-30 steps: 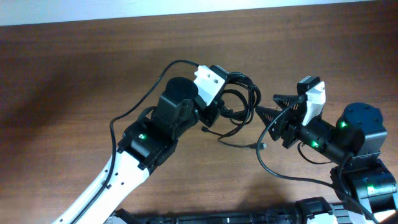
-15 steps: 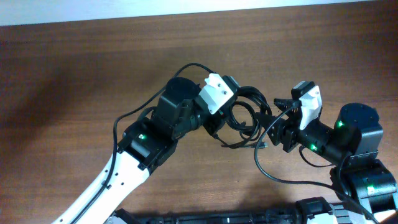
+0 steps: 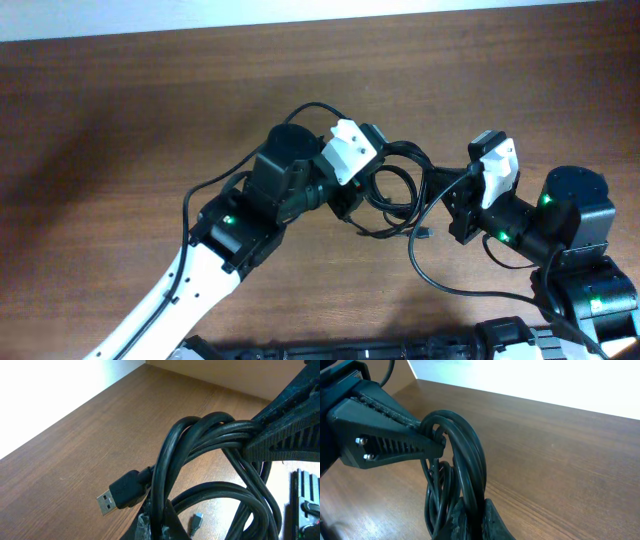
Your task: Untangle cables
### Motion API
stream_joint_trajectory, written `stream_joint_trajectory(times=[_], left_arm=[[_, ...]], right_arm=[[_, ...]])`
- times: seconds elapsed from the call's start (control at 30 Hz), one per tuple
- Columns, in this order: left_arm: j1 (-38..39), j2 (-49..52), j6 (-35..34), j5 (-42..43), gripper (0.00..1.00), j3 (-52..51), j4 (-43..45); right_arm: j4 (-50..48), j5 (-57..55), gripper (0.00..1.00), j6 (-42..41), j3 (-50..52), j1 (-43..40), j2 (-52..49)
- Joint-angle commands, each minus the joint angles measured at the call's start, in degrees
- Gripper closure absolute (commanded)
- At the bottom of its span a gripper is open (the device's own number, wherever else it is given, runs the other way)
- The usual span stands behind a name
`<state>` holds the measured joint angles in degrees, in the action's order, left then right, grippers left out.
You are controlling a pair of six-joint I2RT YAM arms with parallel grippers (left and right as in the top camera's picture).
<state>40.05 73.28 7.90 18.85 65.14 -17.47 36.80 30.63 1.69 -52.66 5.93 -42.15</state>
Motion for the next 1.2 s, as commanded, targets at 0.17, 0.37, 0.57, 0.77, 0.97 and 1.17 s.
stream_joint_trajectory(times=[0.17,0.37,0.57,0.77,0.97,1.17], left_arm=[[-0.11,-0.87,-12.85,-19.08,1.0,0.74,-2.01],[-0.11,-0.87,-15.26,-20.31,1.0,0.74,-2.6],[-0.11,-0.87,-18.03,-23.34,1.0,0.74,-3.26],[-0.15,-0.87,-21.03,-24.7,1.0,0.74,-3.28],[-0.15,-0.87,-22.4,-25.53,1.0,0.74,-3.23],[-0.15,-0.87,-25.03,-26.88,1.0,0.74,-3.19]], right_arm=[[-1.95,-0.44,0.96,-2.45,-1.03,-0.35,0.39],[-3.26,2.86,0.96,-2.38,-1.03,-0.35,0.46],[-3.89,3.43,0.96,-2.43,-1.03,-0.35,0.46],[-4.09,3.15,0.96,-2.6,-1.03,-0.35,0.46],[-5.44,-6.36,0.96,-15.43,-1.03,-0.35,0.46],[-6.64,-12.37,0.96,-26.75,-1.03,-0.35,0.46]])
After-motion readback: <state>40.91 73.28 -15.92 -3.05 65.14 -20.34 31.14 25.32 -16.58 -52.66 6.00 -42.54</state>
